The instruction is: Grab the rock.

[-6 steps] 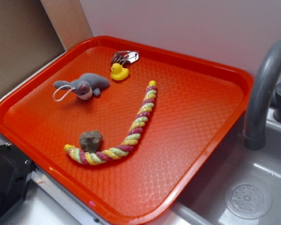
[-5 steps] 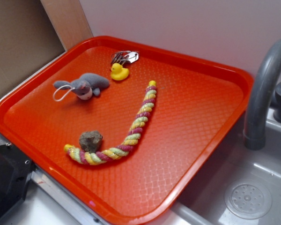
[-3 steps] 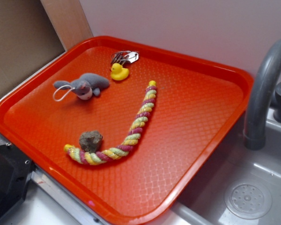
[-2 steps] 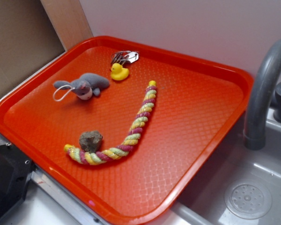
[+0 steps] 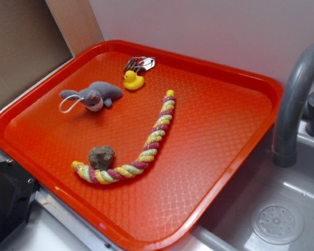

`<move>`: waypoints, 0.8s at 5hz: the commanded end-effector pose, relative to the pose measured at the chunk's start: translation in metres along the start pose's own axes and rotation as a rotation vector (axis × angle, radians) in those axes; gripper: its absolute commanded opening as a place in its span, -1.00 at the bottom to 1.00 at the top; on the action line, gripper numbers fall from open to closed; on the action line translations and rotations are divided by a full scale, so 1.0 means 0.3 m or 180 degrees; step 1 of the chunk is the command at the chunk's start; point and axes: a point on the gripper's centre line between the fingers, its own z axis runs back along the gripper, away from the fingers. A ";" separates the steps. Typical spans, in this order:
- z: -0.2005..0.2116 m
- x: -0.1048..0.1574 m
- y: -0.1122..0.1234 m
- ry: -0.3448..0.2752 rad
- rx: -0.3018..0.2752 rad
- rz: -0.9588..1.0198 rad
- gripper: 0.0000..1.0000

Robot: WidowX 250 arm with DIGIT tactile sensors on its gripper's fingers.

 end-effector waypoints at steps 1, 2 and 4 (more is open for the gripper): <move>-0.047 0.003 -0.052 -0.0023 -0.0042 0.0855 1.00; -0.125 0.008 -0.100 -0.0098 0.0082 0.0988 1.00; -0.298 0.043 -0.162 -0.0104 0.0265 0.0674 1.00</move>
